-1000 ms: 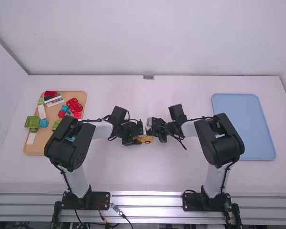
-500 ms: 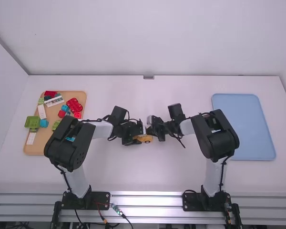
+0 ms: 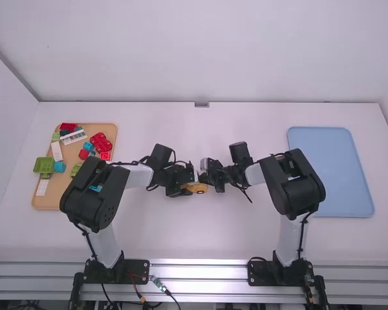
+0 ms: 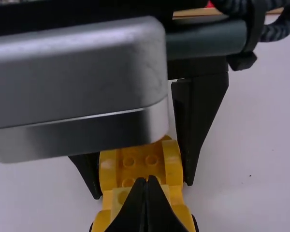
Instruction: Assemble lego blocks to make yellow taxi
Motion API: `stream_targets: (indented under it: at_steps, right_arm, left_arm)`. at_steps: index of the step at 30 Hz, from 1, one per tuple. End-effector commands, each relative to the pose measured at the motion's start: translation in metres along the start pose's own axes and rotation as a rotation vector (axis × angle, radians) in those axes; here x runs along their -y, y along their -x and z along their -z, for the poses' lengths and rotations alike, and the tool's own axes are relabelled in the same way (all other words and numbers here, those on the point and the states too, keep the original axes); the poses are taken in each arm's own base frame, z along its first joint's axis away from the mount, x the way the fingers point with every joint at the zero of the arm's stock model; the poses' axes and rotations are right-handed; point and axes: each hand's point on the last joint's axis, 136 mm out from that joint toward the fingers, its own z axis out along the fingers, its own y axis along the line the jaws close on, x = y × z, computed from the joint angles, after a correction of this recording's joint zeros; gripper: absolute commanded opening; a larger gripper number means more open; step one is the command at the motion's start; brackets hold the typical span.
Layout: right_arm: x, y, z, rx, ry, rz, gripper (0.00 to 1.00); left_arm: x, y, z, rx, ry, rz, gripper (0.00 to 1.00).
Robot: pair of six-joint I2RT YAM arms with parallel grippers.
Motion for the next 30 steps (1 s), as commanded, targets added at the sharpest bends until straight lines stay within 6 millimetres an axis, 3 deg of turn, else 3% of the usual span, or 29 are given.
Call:
stream_targets:
  at_steps: [1,9,14,17,22,26,30]
  right_arm:
    - [-0.013,-0.065,-0.001,-0.206,-0.050,-0.144,0.00]
    - [-0.015,-0.079,-0.001,-0.212,-0.046,-0.181,0.00]
    - [-0.013,-0.061,-0.001,-0.130,-0.008,-0.145,0.00]
    - [0.000,-0.039,0.016,-0.076,-0.037,-0.115,0.00]
    - [0.002,-0.007,0.048,-0.058,-0.093,-0.020,0.00]
    - [0.006,0.003,0.073,-0.108,-0.202,-0.024,0.00]
    - [0.015,-0.003,0.095,-0.199,-0.396,-0.155,0.00]
  left_arm:
    - [0.008,-0.023,-0.008,-0.082,-0.004,-0.007,0.02]
    - [0.008,-0.022,-0.008,-0.080,-0.005,-0.010,0.02]
    - [0.008,-0.022,-0.007,-0.079,-0.006,-0.007,0.02]
    - [0.008,-0.022,-0.008,-0.079,-0.006,-0.011,0.02]
    - [0.008,-0.022,-0.008,-0.078,-0.003,-0.011,0.02]
    - [0.008,-0.022,-0.008,-0.077,-0.003,-0.010,0.02]
    - [0.009,-0.022,-0.008,-0.079,-0.007,-0.010,0.02]
